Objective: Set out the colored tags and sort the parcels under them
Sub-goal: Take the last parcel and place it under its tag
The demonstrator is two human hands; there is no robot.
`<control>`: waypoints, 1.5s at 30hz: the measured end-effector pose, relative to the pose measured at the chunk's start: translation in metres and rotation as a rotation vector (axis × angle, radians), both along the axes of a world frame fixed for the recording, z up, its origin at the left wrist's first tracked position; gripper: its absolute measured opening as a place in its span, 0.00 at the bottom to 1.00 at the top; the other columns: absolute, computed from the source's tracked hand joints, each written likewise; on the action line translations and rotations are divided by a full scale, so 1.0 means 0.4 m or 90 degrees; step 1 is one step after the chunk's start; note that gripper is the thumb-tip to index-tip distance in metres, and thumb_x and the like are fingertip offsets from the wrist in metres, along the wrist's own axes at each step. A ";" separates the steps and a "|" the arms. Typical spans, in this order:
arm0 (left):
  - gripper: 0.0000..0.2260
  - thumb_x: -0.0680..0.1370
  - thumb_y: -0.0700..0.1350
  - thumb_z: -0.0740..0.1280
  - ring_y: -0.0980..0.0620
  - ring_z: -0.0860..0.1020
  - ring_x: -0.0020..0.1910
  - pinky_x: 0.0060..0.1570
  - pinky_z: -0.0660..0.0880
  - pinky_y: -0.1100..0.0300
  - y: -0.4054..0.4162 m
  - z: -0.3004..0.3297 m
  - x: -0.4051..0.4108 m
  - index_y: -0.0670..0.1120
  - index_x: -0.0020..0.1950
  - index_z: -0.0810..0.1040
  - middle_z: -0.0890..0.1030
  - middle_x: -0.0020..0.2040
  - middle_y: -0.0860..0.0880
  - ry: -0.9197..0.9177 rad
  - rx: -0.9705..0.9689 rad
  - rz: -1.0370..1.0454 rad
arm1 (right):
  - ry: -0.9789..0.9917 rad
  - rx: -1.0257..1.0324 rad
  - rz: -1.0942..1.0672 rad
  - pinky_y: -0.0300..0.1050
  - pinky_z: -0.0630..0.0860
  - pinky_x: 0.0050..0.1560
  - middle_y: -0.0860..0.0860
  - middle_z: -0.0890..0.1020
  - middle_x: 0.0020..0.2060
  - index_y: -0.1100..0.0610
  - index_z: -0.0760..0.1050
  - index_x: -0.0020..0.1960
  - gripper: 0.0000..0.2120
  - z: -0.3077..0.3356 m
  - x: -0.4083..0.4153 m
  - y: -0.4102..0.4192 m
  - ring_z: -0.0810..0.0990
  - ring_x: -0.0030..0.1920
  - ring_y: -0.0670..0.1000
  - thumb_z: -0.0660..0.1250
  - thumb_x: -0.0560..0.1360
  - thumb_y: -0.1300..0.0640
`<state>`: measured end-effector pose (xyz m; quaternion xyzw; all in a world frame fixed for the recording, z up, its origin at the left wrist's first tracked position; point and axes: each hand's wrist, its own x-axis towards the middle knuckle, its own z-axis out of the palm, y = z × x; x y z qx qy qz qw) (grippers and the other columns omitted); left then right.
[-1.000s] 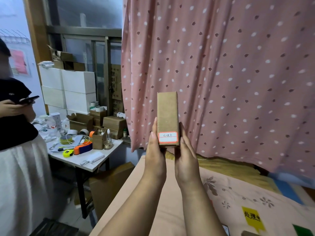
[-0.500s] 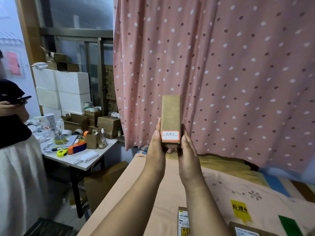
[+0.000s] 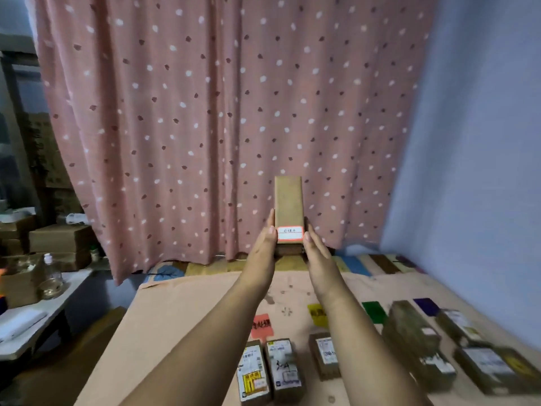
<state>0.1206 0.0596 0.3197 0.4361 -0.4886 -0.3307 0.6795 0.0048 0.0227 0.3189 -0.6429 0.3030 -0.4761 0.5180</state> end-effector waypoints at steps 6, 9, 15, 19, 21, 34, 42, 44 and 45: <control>0.23 0.82 0.58 0.54 0.52 0.73 0.68 0.70 0.69 0.49 -0.002 0.017 -0.078 0.57 0.77 0.61 0.74 0.70 0.50 -0.042 0.005 -0.120 | 0.075 0.015 -0.111 0.52 0.65 0.71 0.44 0.70 0.71 0.35 0.62 0.73 0.26 0.025 -0.114 0.054 0.68 0.71 0.49 0.54 0.77 0.33; 0.22 0.84 0.55 0.52 0.52 0.75 0.66 0.67 0.73 0.55 0.018 0.022 -0.101 0.54 0.78 0.60 0.75 0.69 0.48 -0.057 0.008 -0.180 | 0.089 0.038 -0.151 0.46 0.66 0.64 0.42 0.70 0.67 0.37 0.60 0.75 0.24 0.036 -0.150 0.103 0.68 0.68 0.47 0.52 0.80 0.37; 0.21 0.85 0.52 0.51 0.52 0.75 0.66 0.65 0.73 0.57 0.063 0.005 -0.144 0.55 0.79 0.58 0.76 0.68 0.49 -0.062 0.017 -0.254 | 0.090 0.050 -0.231 0.52 0.62 0.72 0.40 0.70 0.70 0.28 0.62 0.69 0.29 0.030 -0.188 0.199 0.68 0.69 0.45 0.55 0.69 0.24; 0.21 0.84 0.55 0.50 0.51 0.74 0.67 0.67 0.70 0.53 0.086 -0.013 -0.159 0.58 0.78 0.58 0.75 0.69 0.50 -0.056 0.041 -0.280 | 0.124 0.067 -0.235 0.63 0.60 0.73 0.40 0.68 0.73 0.20 0.60 0.64 0.34 0.002 -0.210 0.211 0.66 0.73 0.50 0.53 0.58 0.16; 0.21 0.84 0.55 0.50 0.51 0.73 0.68 0.66 0.70 0.54 0.087 -0.018 -0.165 0.58 0.78 0.58 0.74 0.70 0.50 -0.065 0.039 -0.286 | 0.123 0.068 -0.233 0.62 0.61 0.73 0.41 0.69 0.72 0.20 0.60 0.64 0.34 -0.003 -0.220 0.220 0.66 0.73 0.49 0.54 0.58 0.16; 0.23 0.82 0.58 0.54 0.51 0.74 0.67 0.68 0.70 0.51 -0.066 -0.073 -0.290 0.58 0.78 0.59 0.76 0.69 0.49 -0.085 0.063 -0.236 | 0.140 0.096 -0.204 0.60 0.61 0.74 0.45 0.67 0.73 0.31 0.57 0.73 0.29 -0.054 -0.359 0.056 0.65 0.74 0.52 0.52 0.73 0.29; 0.27 0.77 0.66 0.56 0.52 0.70 0.71 0.74 0.62 0.45 -0.210 -0.134 -0.402 0.62 0.76 0.61 0.75 0.70 0.54 -0.079 0.089 -0.125 | 0.199 0.104 -0.081 0.64 0.60 0.72 0.44 0.68 0.73 0.28 0.56 0.71 0.35 -0.107 -0.487 -0.162 0.67 0.72 0.53 0.51 0.66 0.22; 0.26 0.78 0.63 0.56 0.54 0.69 0.72 0.74 0.61 0.46 -0.238 -0.148 -0.434 0.63 0.76 0.61 0.73 0.71 0.55 -0.069 0.100 -0.104 | 0.216 0.107 -0.053 0.61 0.60 0.73 0.44 0.67 0.73 0.30 0.55 0.73 0.33 -0.120 -0.518 -0.203 0.67 0.73 0.52 0.49 0.69 0.25; 0.25 0.78 0.63 0.57 0.54 0.69 0.72 0.74 0.62 0.46 -0.248 -0.154 -0.448 0.64 0.75 0.62 0.74 0.70 0.56 -0.063 0.109 -0.090 | 0.222 0.113 -0.038 0.59 0.60 0.72 0.44 0.67 0.73 0.32 0.55 0.74 0.34 -0.129 -0.529 -0.224 0.67 0.72 0.52 0.49 0.69 0.25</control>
